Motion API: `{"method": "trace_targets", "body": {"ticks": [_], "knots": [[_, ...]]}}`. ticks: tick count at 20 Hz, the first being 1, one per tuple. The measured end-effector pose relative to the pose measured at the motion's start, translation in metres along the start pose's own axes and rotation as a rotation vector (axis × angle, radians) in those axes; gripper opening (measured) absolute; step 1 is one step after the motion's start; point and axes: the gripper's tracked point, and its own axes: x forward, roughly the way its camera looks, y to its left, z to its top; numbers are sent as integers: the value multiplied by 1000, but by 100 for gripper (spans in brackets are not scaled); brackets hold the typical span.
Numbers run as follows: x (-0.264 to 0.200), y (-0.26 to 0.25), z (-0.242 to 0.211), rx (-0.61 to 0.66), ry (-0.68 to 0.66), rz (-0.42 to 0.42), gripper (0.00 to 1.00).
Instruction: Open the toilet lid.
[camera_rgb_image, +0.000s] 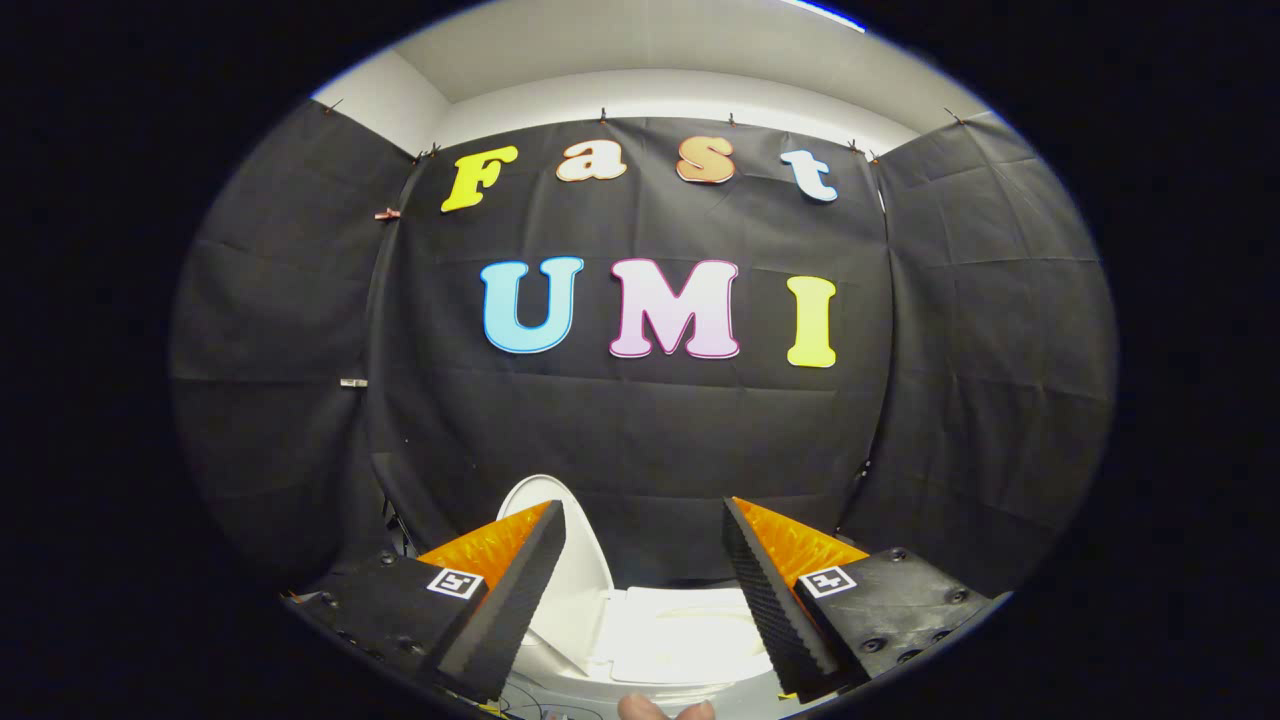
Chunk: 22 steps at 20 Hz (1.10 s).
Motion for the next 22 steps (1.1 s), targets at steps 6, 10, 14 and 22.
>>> {"method": "trace_targets", "body": {"ticks": [6,10,14,22], "knots": [[-32,-72,15,10,-34,-35,99],[-54,-121,18,16,-60,-75,99],[-80,-157,15,28,-68,-82,99],[-121,-203,7,33,-89,-104,99]]}}
